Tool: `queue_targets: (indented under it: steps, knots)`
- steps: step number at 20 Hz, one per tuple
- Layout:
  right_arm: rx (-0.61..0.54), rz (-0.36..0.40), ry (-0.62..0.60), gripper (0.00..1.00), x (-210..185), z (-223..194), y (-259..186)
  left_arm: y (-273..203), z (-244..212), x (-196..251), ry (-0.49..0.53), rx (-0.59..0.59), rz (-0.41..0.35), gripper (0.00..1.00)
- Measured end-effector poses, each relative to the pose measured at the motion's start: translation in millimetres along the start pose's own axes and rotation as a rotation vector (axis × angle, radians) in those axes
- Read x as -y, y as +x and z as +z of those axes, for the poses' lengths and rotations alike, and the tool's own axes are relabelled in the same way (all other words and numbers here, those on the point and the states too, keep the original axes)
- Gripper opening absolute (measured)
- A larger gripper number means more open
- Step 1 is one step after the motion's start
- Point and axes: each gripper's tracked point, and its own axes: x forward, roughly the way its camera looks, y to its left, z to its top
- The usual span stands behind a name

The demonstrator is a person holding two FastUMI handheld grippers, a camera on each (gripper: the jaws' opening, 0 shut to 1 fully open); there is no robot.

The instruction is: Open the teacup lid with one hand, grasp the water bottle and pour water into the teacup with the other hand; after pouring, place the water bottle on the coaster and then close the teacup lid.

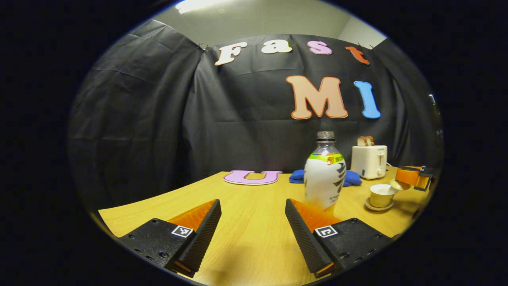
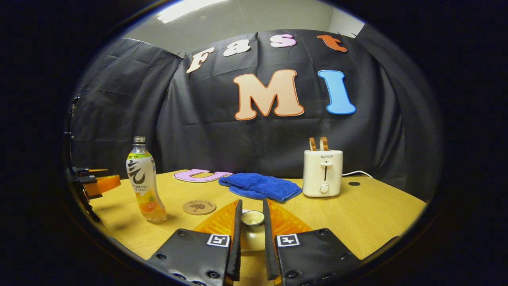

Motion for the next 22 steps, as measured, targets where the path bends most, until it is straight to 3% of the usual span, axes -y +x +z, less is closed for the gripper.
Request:
queue_targets:
  steps: [4,7,12,22]
  knots:
    - [0.005,-0.033,0.0,0.28,13.2,1.8,-11.5,-7.1,1.2,35.5,-0.005,0.003,-0.176,0.95]
    - [0.006,-0.035,0.0,0.28,16.7,2.0,-16.8,-7.4,0.2,50.4,-0.006,-0.001,-0.248,0.94]
    - [0.008,-0.026,0.0,0.28,20.2,2.7,-22.3,0.4,-7.5,68.4,-0.005,-0.041,-0.303,0.95]
    - [0.007,-0.028,0.0,0.28,30.5,3.1,-29.7,41.0,-27.6,98.6,-0.006,-0.16,-0.315,0.95]
